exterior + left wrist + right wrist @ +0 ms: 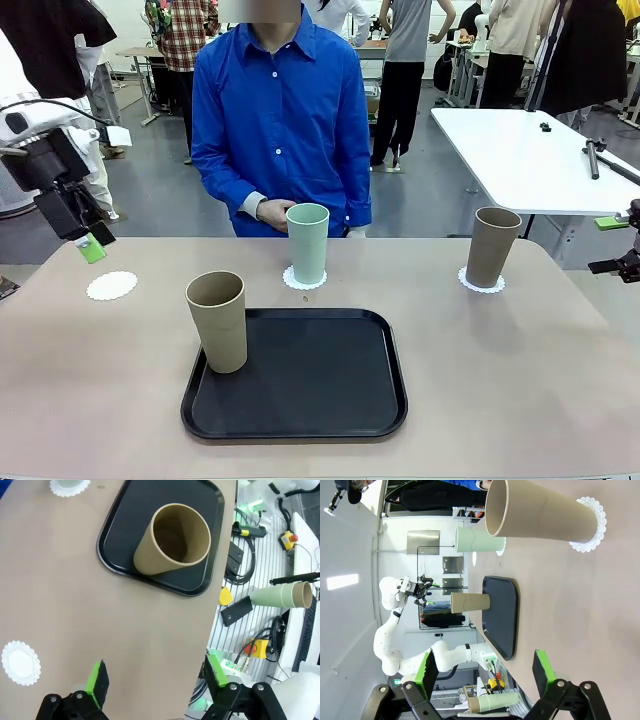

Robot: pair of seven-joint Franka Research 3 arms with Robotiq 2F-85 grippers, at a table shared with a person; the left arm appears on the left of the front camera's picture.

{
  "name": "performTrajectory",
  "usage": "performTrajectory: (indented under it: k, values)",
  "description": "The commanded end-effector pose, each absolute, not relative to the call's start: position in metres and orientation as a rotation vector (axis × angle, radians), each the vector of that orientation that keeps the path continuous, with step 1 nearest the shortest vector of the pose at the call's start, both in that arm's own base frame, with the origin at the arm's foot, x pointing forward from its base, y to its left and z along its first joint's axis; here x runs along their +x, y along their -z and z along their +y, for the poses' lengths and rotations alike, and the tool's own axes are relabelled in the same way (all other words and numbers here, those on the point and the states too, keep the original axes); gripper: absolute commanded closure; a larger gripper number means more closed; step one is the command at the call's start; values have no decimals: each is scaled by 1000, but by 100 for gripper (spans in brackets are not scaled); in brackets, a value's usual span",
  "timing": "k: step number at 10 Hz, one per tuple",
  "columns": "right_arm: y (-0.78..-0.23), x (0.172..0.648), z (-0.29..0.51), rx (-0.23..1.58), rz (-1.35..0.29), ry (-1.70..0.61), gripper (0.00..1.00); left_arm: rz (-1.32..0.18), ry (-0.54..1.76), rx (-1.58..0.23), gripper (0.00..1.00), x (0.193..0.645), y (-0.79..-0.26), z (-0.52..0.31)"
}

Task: Place coasters on the table and set cups on them.
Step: Take one Reusable plastic cup from the Flat Tray and place it on a coaster set by the human.

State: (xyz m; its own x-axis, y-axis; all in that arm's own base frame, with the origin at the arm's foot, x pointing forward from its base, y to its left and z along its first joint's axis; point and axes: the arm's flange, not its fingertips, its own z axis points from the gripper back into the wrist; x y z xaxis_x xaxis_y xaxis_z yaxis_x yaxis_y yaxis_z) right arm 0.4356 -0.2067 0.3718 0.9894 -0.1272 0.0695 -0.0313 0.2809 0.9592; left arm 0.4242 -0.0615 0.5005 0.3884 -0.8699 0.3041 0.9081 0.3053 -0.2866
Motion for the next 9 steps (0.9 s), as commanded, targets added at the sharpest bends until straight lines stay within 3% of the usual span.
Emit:
performTrajectory:
  k: [1, 6, 9]
  values:
    - [-372, 435, -207, 1288, -141, 64, 0, -88, 1235, -406, 0, 427, -488, -69]
    - [-372, 435, -207, 1288, -141, 64, 0, -93, 1200, -431, 0, 426, -492, -71]
    - [-372, 435, -207, 1288, -141, 64, 0, -389, 1257, -845, 0, 437, -471, -16]
